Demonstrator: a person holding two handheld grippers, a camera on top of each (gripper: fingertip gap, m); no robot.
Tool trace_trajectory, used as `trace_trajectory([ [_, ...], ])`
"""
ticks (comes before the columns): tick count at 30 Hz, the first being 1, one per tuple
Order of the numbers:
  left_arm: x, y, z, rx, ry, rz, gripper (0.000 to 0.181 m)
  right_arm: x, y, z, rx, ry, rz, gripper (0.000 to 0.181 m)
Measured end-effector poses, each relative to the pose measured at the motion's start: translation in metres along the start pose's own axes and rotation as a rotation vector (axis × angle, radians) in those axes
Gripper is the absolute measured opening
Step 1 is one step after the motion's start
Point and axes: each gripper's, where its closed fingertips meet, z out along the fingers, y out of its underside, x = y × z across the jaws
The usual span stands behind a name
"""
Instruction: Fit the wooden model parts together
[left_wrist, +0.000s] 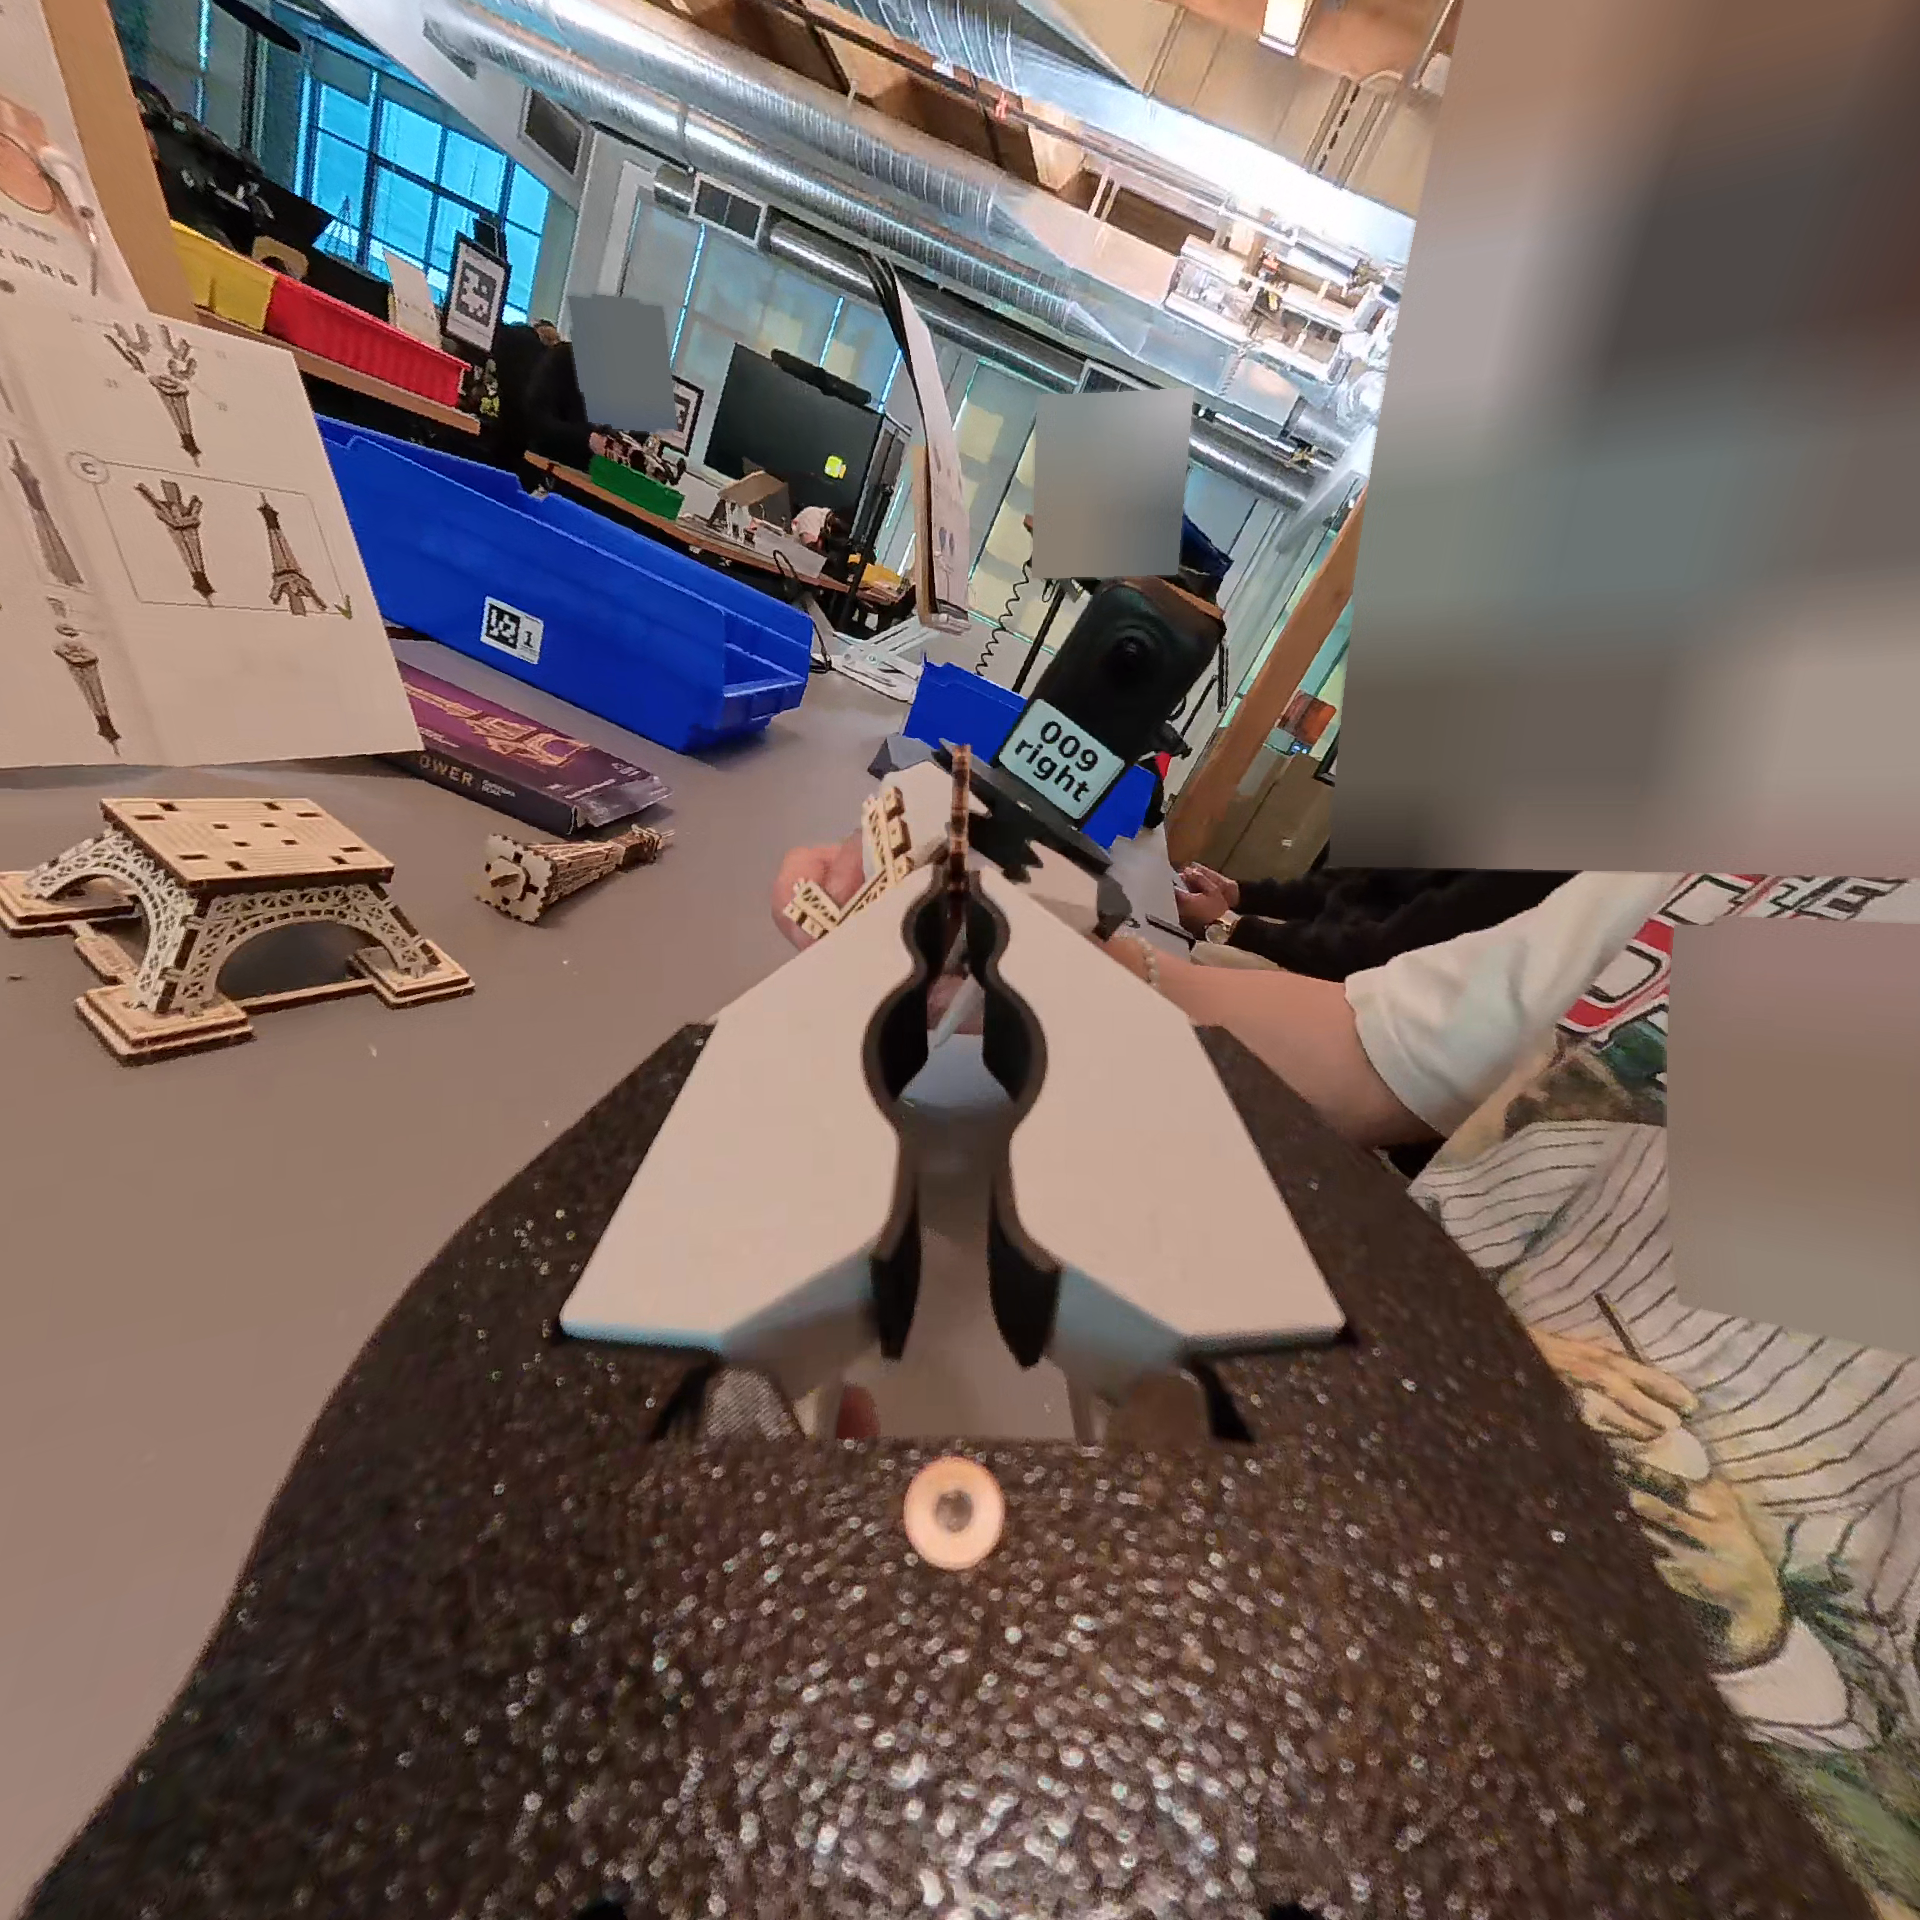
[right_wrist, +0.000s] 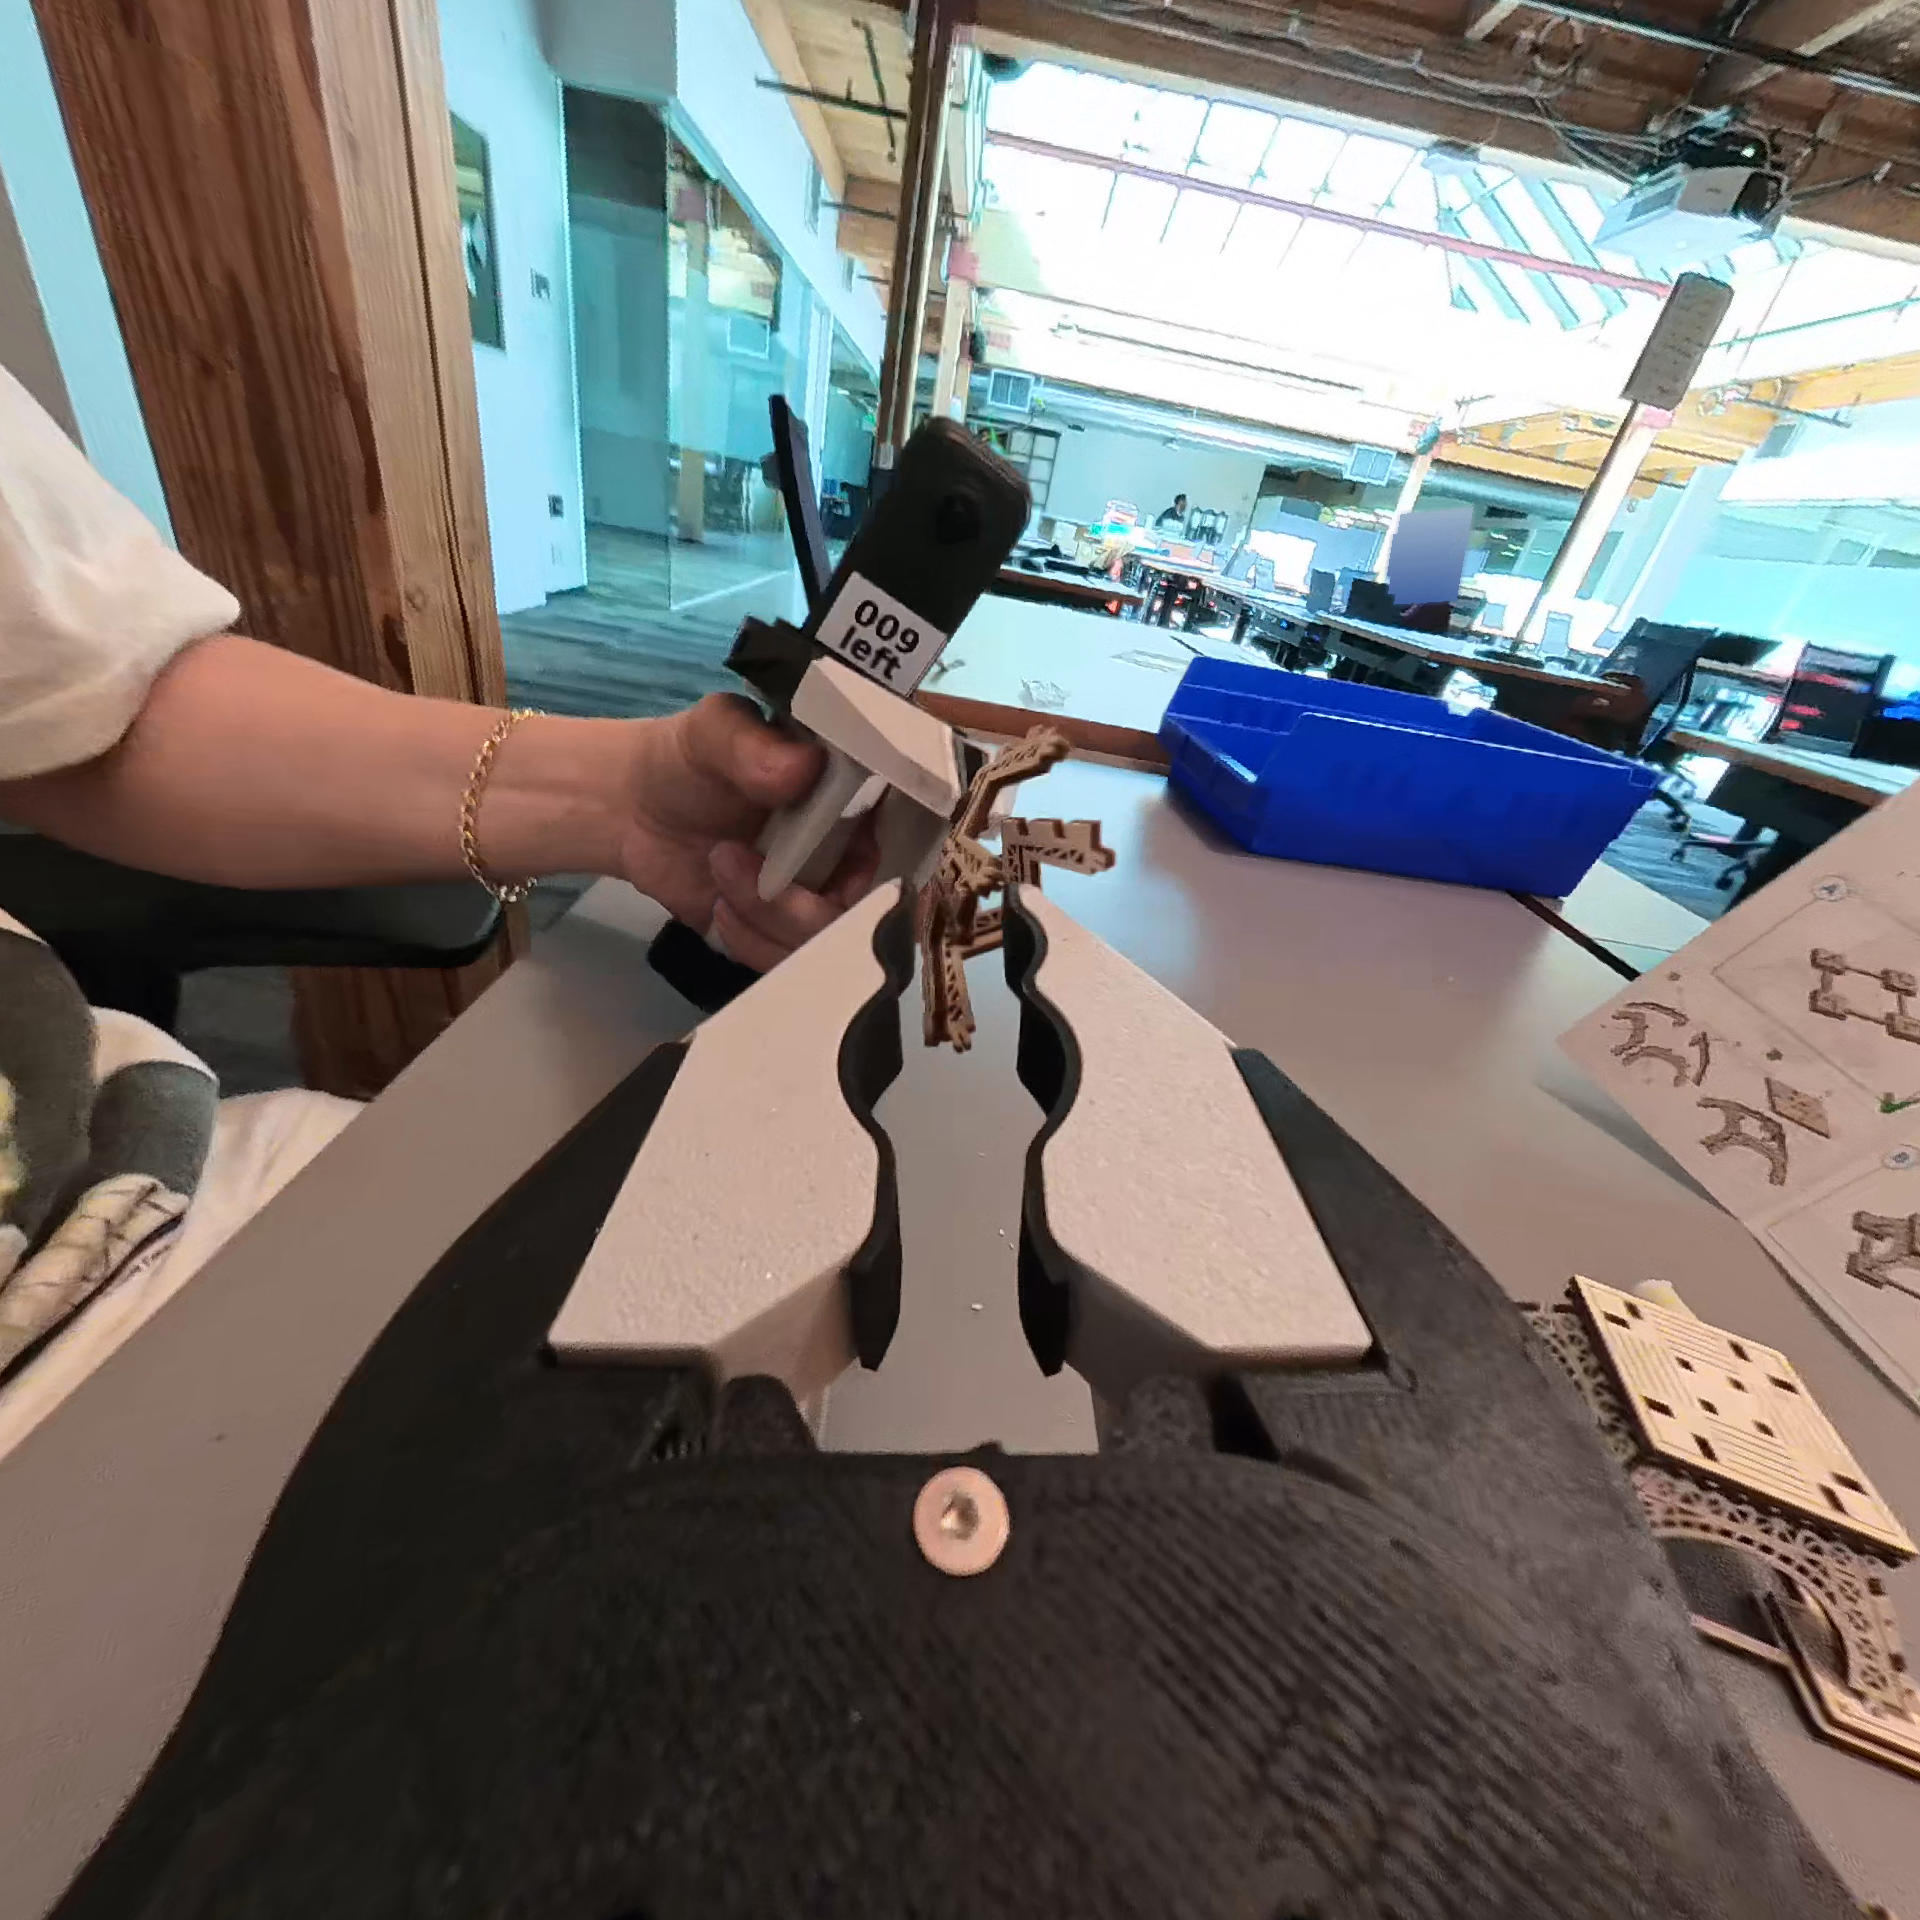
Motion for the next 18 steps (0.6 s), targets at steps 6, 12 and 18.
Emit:
trace_trajectory([
  [6, -0.001, -0.001, 0.003, 0.018, 0.012, -0.036, 0.000, -0.001, 0.006, 0.001, -0.045, -0.001, -0.034, 0.006],
  [12, -0.002, 0.001, 0.005, 0.010, 0.006, -0.041, 0.000, 0.000, 0.006, 0.001, -0.039, 0.011, -0.033, 0.008],
  [18, 0.000, 0.006, 0.005, -0.028, 0.013, -0.030, 0.002, -0.002, 0.011, 0.001, -0.086, -0.007, -0.077, 0.000],
])
